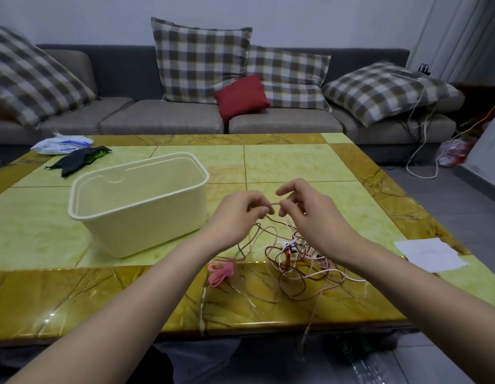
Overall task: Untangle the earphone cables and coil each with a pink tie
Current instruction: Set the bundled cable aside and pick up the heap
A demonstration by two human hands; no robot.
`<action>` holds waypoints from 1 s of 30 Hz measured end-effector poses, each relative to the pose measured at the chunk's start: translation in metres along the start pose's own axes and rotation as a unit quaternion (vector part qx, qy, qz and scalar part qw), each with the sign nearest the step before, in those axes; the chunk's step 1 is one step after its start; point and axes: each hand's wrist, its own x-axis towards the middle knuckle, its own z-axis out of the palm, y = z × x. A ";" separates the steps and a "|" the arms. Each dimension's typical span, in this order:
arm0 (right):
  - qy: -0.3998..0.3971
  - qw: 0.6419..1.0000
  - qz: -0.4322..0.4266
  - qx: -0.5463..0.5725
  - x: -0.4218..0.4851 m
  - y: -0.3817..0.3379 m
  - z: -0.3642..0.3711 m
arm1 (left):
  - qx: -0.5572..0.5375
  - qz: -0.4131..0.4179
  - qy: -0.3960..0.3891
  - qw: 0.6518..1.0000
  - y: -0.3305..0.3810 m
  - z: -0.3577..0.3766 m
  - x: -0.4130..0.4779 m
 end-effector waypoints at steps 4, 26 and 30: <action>-0.068 0.995 0.040 -0.067 -0.004 0.016 -0.008 | -0.087 -0.043 0.135 0.986 0.002 -0.017 0.005; -0.199 0.959 0.100 -0.173 -0.015 0.057 0.020 | 0.017 -0.126 0.046 0.991 -0.030 -0.016 -0.021; -0.295 0.921 0.104 -0.231 -0.033 0.073 0.031 | 0.162 -0.122 -0.046 0.978 -0.062 -0.002 -0.033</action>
